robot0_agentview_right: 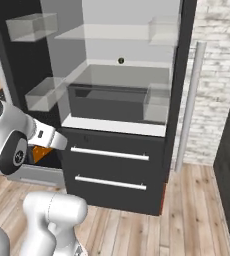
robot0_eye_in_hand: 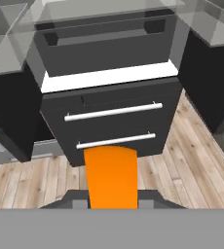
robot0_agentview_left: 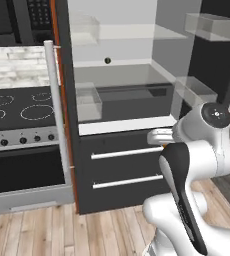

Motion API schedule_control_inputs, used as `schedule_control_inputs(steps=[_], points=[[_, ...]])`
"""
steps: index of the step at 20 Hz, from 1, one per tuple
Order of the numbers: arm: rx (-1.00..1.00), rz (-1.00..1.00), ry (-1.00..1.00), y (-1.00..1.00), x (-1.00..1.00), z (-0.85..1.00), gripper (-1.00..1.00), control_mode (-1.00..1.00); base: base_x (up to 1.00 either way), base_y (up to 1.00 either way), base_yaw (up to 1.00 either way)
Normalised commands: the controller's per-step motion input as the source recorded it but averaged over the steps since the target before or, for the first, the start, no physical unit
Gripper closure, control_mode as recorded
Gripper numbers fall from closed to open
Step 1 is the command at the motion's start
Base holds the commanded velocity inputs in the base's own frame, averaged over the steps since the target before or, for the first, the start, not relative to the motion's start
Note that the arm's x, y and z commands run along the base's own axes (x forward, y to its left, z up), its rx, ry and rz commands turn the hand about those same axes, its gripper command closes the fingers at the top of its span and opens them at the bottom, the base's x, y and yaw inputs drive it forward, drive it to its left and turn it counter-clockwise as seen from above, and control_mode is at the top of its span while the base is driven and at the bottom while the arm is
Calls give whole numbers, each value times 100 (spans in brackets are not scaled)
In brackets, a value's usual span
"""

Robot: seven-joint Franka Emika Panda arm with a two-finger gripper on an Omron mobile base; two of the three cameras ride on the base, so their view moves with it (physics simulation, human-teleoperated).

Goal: Pick the cheese from the fridge and the cheese grater from the cabinet and place them next to the salad bowl.

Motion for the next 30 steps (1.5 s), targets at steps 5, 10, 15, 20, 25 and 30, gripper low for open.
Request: schedule_control_inputs(steps=[5, 10, 15, 20, 25, 30], points=[[0, 0, 0, 0, 0, 0, 100, 100, -10, 74, 0], [0, 0, 0, 0, 0, 0, 100, 100, -20, 71, 0], [0, 0, 0, 0, 0, 0, 100, 100, -22, 75, 0], [0, 0, 0, 0, 0, 0, 100, 100, -19, 85, 0], [0, 0, 0, 0, 0, 0, 100, 100, -9, 90, 2], [0, 0, 0, 0, 0, 0, 100, 100, 0, 78, 22]])
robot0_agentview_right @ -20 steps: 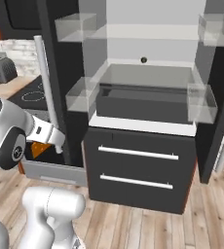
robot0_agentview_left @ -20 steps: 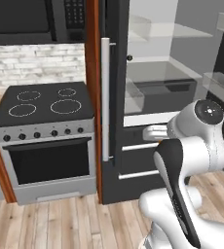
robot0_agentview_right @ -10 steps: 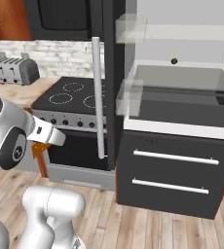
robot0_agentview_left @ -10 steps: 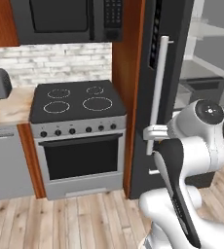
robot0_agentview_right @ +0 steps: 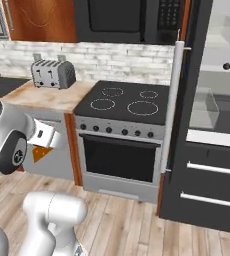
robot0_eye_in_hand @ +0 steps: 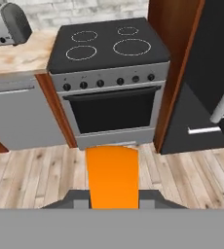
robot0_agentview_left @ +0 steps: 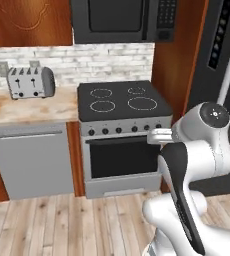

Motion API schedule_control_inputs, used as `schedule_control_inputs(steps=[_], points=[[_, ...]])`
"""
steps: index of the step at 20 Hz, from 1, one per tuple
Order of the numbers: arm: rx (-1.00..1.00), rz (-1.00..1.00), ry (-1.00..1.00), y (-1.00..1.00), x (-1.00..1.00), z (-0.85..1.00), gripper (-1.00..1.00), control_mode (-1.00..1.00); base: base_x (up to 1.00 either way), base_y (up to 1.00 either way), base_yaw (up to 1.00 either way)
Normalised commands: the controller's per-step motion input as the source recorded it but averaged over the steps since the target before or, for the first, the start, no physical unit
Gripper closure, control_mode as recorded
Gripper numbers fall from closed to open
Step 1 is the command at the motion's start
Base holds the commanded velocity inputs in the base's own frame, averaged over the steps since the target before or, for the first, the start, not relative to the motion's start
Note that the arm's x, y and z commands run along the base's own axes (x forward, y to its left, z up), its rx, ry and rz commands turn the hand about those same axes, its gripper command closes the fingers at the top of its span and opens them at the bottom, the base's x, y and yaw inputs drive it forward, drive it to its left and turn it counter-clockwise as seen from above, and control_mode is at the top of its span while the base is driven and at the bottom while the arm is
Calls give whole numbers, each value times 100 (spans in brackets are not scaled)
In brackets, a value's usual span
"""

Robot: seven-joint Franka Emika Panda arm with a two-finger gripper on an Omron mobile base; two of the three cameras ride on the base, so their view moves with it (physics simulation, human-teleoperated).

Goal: Pick the cheese from the fridge and the cheese grater from the cabinet and place them next to the salad bowl.

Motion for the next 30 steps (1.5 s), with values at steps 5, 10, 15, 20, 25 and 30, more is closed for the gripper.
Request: schedule_control_inputs(steps=[5, 10, 15, 20, 25, 30], points=[[0, 0, 0, 0, 0, 0, 100, 100, 16, 77, 35], [0, 0, 0, 0, 0, 0, 100, 100, 58, 78, 50], [0, 0, 0, 0, 0, 0, 100, 100, 78, 75, 57], [0, 0, 0, 0, 0, 0, 100, 100, 68, 70, 37], [0, 0, 0, 0, 0, 0, 100, 100, 56, 79, 2], [0, 0, 0, 0, 0, 0, 100, 100, 74, 79, -4]])
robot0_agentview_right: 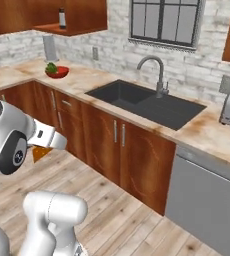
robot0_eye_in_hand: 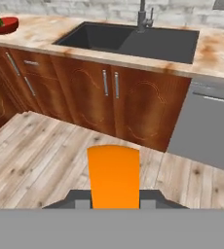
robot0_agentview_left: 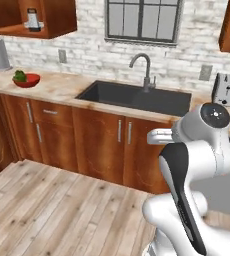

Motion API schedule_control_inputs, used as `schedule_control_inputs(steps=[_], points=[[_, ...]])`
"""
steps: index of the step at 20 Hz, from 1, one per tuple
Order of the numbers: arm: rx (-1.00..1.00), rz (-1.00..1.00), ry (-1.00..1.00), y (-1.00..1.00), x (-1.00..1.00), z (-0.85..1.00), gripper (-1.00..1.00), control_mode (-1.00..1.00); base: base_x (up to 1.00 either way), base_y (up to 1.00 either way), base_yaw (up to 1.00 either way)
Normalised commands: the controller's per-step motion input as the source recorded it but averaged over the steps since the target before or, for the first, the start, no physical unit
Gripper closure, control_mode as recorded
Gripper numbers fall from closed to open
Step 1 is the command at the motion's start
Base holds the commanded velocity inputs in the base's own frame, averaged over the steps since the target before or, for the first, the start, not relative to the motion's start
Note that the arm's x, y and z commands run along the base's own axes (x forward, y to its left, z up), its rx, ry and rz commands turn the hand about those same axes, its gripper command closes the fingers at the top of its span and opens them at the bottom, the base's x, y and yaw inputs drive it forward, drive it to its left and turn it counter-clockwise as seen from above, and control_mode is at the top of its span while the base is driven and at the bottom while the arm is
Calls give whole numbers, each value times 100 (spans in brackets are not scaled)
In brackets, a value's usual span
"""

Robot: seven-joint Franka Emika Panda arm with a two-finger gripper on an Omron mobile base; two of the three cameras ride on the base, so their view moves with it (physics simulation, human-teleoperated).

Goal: Pick the cheese from the fridge and the cheese grater from the cabinet and place them next to the salad bowl.

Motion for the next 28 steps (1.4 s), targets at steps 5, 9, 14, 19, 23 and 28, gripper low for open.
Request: schedule_control_inputs(steps=[5, 9, 14, 19, 23, 28], points=[[0, 0, 0, 0, 0, 0, 100, 100, 78, 85, -18], [0, 0, 0, 0, 0, 0, 100, 100, 80, 69, -22], [0, 0, 0, 0, 0, 0, 100, 100, 85, 62, -21], [0, 0, 0, 0, 0, 0, 100, 100, 84, 39, -24], [0, 0, 0, 0, 0, 0, 100, 100, 81, 46, -27], [0, 0, 0, 0, 0, 0, 100, 100, 68, 59, -30]])
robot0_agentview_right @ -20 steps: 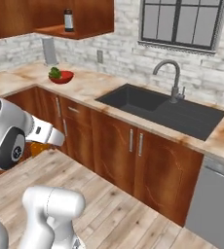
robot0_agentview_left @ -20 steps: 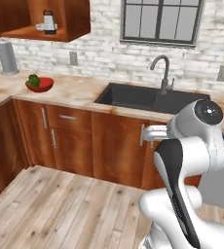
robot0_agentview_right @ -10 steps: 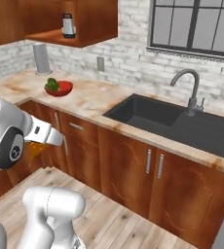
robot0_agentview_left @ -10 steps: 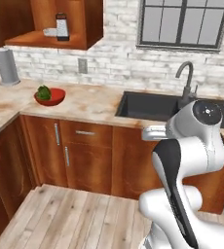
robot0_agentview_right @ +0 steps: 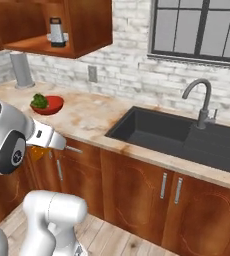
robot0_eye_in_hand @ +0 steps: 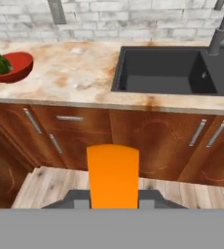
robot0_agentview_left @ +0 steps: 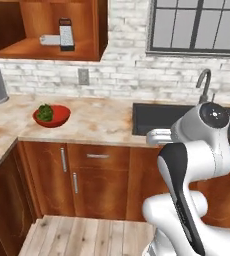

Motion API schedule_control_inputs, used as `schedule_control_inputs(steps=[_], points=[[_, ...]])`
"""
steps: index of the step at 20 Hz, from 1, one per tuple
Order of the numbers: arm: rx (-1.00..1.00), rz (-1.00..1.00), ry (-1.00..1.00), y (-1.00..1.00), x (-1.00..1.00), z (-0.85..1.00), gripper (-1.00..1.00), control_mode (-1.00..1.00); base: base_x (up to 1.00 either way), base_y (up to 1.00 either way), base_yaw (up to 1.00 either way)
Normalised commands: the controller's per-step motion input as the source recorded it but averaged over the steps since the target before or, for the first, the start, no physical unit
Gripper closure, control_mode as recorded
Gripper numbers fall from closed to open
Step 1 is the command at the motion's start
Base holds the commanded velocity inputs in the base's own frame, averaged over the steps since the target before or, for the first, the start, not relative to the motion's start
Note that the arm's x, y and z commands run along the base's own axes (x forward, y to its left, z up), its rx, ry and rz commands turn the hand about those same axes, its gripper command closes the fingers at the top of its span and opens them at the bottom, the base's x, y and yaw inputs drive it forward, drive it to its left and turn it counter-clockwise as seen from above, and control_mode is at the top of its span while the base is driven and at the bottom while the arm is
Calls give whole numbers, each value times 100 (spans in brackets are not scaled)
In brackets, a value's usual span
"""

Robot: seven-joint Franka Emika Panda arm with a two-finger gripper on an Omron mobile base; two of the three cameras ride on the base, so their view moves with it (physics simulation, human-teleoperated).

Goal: Pick the cheese from the fridge and the cheese grater from the cabinet and place them next to the salad bowl.

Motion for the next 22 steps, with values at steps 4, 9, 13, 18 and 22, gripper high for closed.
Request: schedule_control_inputs(steps=[4, 9, 13, 18, 22], points=[[0, 0, 0, 0, 0, 0, 100, 100, 63, 60, -29], [0, 0, 0, 0, 0, 0, 100, 100, 55, 51, -28], [0, 0, 0, 0, 0, 0, 100, 100, 39, 30, -20], [0, 0, 0, 0, 0, 0, 100, 100, 35, 26, -16], [0, 0, 0, 0, 0, 0, 100, 100, 45, 38, -7]])
